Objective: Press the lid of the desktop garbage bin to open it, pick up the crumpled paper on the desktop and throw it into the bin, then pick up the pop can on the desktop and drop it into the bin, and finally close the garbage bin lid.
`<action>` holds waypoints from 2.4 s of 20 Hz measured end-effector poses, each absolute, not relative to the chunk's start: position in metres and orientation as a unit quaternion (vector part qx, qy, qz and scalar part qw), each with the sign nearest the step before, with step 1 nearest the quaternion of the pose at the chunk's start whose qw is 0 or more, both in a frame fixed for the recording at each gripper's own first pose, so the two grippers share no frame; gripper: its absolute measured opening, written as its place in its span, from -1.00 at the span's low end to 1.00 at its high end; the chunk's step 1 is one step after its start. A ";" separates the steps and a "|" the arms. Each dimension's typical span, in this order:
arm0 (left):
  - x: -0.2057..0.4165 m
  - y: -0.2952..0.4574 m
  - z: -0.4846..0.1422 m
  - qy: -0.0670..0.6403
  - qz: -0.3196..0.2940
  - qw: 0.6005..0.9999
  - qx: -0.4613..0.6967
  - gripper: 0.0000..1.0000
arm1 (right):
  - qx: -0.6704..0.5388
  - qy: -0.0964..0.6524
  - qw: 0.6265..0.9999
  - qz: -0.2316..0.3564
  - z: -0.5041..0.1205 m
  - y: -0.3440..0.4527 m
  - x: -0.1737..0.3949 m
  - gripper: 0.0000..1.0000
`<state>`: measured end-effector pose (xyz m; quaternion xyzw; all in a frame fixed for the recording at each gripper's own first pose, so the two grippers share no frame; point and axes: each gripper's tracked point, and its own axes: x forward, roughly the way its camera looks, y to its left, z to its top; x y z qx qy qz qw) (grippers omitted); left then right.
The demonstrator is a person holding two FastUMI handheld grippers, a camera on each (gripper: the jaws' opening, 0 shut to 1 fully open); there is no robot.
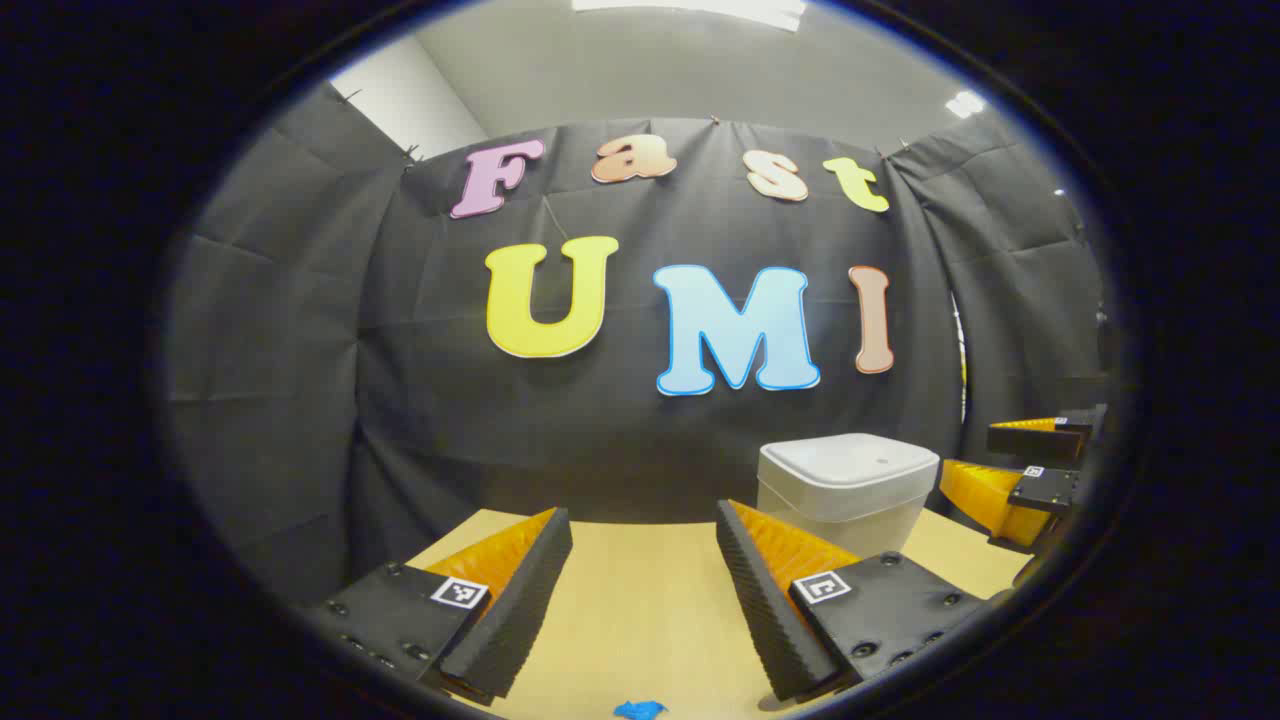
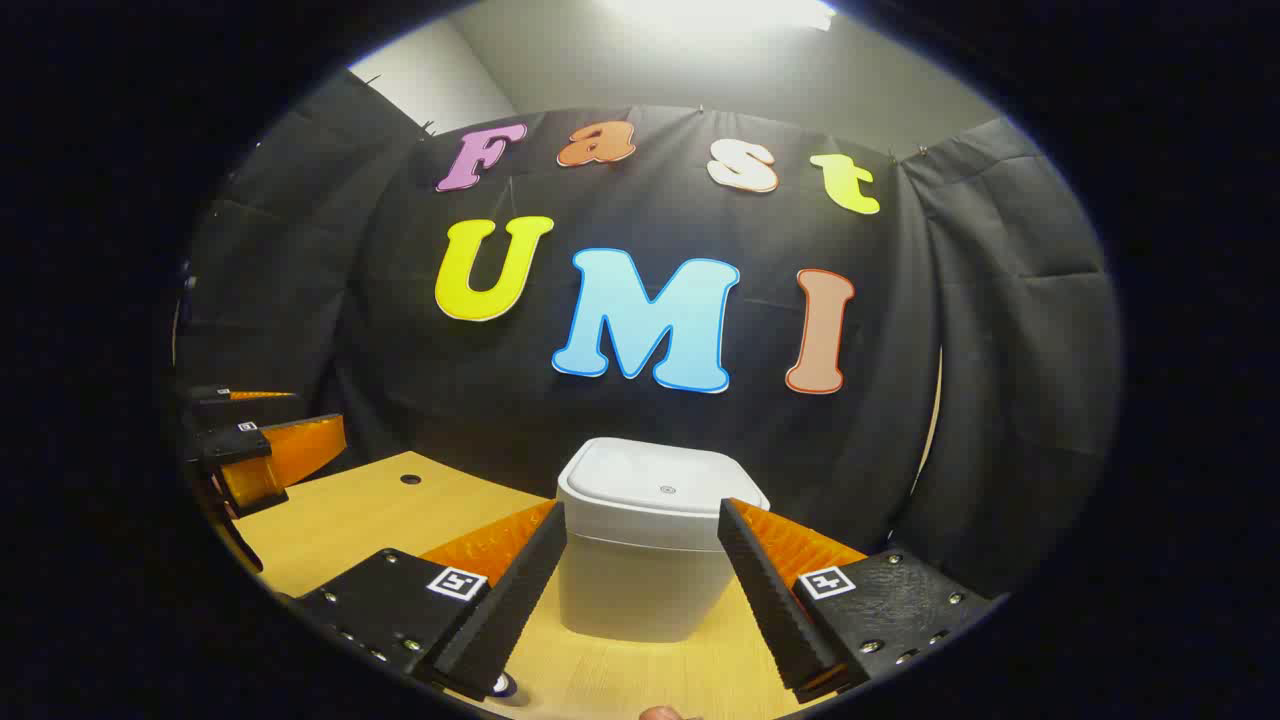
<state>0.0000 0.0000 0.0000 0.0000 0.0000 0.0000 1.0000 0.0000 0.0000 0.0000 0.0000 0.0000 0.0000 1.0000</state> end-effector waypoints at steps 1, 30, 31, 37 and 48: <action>0.003 -0.001 -0.002 0.002 -0.004 1.000 0.000 0.90 | -0.001 0.003 1.000 -0.009 -0.001 -0.004 0.000 0.94; -0.002 -0.005 -0.018 0.022 0.006 1.000 -0.016 0.90 | 0.014 0.015 1.000 -0.006 -0.007 -0.008 0.020 -0.14; -0.001 -0.004 -0.019 0.023 0.006 1.000 -0.017 0.90 | 0.016 0.015 1.000 -0.001 -0.007 -0.003 0.020 -0.16; 0.002 -0.001 -0.024 0.030 0.006 0.999 -0.021 0.90 | 0.017 0.012 1.000 -0.014 -0.007 -0.012 0.032 -0.97; -0.003 0.007 -0.029 0.038 0.014 0.999 -0.013 0.92 | -0.002 0.006 1.000 -0.007 0.002 -0.024 0.090 -0.99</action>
